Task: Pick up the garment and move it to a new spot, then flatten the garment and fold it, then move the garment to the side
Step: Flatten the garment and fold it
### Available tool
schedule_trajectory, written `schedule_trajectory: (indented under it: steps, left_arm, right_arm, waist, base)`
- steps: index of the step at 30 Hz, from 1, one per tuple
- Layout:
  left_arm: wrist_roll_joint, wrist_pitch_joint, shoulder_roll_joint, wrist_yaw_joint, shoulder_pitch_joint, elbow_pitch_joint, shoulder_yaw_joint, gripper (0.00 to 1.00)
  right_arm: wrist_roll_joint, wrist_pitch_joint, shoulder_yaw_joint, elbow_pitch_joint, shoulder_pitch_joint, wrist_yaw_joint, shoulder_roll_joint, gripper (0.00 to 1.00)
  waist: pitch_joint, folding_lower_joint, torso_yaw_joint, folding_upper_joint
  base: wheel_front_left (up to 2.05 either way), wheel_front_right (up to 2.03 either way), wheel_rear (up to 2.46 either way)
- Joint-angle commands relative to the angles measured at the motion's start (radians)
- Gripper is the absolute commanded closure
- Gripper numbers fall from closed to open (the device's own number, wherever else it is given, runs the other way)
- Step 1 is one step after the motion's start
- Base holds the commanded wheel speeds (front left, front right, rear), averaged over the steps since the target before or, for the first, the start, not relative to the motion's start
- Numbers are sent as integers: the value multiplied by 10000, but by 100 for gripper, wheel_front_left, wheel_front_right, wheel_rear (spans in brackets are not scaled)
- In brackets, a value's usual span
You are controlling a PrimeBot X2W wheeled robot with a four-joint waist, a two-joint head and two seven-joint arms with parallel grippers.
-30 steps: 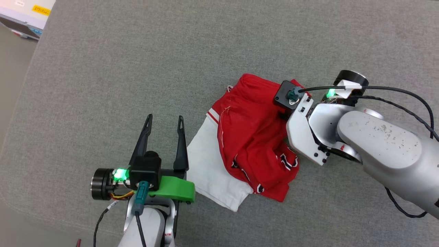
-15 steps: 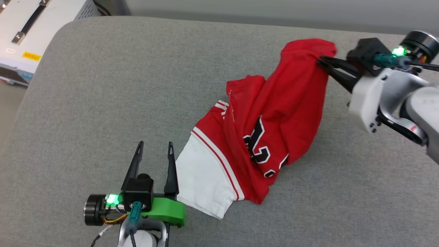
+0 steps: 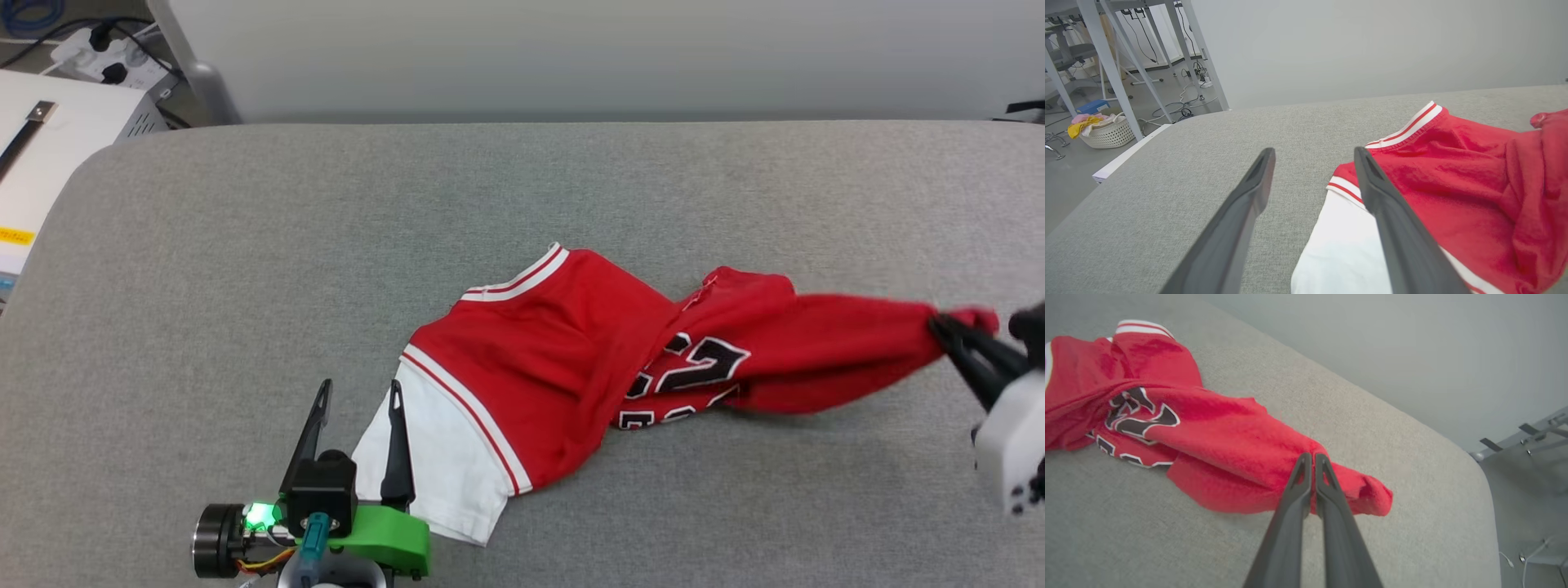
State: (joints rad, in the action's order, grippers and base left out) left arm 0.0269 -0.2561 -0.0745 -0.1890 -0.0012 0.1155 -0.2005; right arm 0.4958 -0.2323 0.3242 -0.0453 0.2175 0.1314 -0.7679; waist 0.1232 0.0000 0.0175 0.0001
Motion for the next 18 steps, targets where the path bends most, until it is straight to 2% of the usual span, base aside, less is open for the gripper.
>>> schedule_trajectory:
  steps: [1,5,8,11,15,18]
  left_arm:
    - [-61,-57,-66,19,129,11,45,0]
    - [-76,-57,-68,56,133,35,62,0]
    - [-89,-57,-74,80,113,48,77,0]
    - [-105,-57,-74,104,76,64,76,0]
    - [-126,-57,-82,148,18,91,57,0]
    - [-134,-57,-94,172,0,119,52,0]
  right_arm:
    - [-314,-210,-530,-274,-864,-7,377,100]
    - [-850,-695,-1877,-788,-3048,-7,1374,100]
    - [-925,-883,-2378,-790,-4215,-7,2076,100]
    - [-954,-976,-2622,-331,-4905,-7,2508,100]
    - [-708,-869,-2453,772,-5273,-7,2952,100]
    - [-645,-607,-2230,1486,-5209,-7,3038,100]
  waist:
    - [-197,0,-241,-1]
    - [-233,0,-325,-1]
    - [-223,0,-369,-1]
    - [-194,0,-379,-1]
    - [-165,0,-349,-1]
    - [-165,0,-292,-1]
  base:
    - [0,0,0]
    - [0,0,0]
    - [0,0,0]
    - [0,0,0]
    - [0,0,0]
    - [0,0,0]
